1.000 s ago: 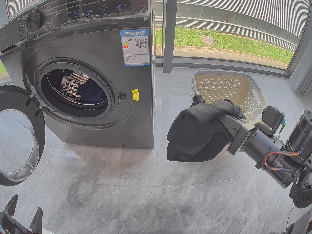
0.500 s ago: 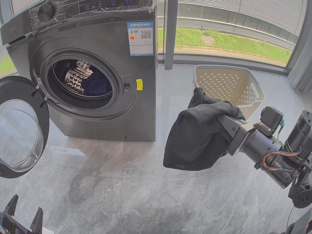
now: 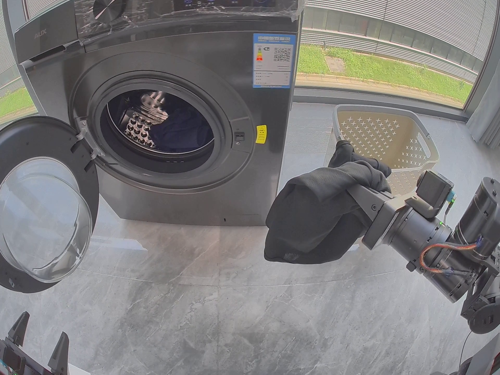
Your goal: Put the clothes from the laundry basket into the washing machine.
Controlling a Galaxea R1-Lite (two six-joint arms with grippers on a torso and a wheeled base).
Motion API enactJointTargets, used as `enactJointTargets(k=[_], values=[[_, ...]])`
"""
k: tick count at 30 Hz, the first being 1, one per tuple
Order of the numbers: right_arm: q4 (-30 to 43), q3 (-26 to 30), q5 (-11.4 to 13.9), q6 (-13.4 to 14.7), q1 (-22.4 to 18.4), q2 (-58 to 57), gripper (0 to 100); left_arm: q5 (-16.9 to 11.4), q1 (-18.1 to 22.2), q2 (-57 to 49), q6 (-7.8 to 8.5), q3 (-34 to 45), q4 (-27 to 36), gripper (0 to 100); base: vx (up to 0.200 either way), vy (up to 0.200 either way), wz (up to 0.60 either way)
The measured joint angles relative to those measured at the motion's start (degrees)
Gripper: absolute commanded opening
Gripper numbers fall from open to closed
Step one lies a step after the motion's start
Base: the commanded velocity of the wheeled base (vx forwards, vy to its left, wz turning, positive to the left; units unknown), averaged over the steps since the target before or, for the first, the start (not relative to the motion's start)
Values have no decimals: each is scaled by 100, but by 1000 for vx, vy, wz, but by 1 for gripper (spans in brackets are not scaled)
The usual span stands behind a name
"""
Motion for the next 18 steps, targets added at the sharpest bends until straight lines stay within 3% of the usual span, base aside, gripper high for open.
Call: enactJointTargets(k=[2,14,18], values=[[0,0,2,0,2,0,0,0,1,0,0,0,-4,100,0,200,0],[-1,0,9,-2,-17,6,0,0,1,2,0,0,0,100,0,0,0],[0,0,9,-5,-30,6,0,0,1,2,0,0,0,100,0,200,0]])
